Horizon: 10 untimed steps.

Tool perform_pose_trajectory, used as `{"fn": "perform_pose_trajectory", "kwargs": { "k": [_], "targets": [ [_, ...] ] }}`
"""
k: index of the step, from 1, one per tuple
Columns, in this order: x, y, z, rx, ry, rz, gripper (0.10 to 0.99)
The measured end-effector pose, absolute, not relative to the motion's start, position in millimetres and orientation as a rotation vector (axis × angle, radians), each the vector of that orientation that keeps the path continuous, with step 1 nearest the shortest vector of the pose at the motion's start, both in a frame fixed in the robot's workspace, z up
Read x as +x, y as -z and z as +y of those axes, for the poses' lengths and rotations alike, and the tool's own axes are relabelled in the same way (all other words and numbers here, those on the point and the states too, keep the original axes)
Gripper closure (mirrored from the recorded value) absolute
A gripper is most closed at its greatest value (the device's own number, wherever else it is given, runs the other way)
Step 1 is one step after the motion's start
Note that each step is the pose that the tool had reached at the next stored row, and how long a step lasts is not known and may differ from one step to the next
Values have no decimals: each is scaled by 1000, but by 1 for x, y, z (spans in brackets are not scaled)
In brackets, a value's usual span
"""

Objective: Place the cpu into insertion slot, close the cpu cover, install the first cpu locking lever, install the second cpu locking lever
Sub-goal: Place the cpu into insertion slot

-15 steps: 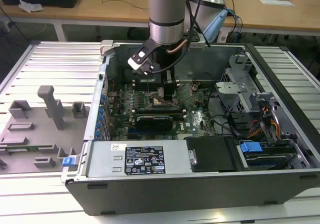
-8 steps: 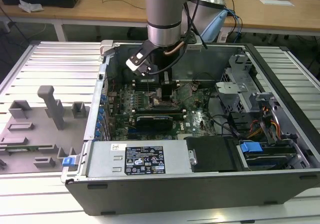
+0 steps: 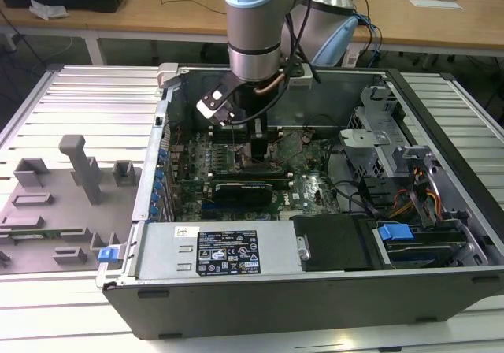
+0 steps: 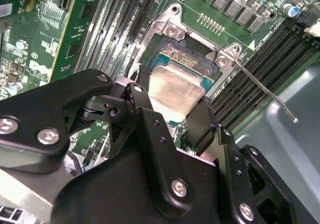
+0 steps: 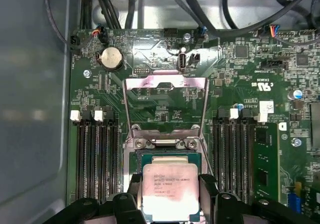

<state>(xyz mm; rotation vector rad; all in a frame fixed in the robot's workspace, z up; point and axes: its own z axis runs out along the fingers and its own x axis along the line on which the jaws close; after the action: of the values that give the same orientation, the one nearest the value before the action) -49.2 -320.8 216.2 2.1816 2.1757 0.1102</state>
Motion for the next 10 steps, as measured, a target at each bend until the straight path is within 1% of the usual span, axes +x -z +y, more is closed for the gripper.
{"fn": "perform_pose_trajectory", "kwargs": {
  "k": [10],
  "targets": [
    [-51,-202,-319,2182,-110,2175,545]
  ]
}}
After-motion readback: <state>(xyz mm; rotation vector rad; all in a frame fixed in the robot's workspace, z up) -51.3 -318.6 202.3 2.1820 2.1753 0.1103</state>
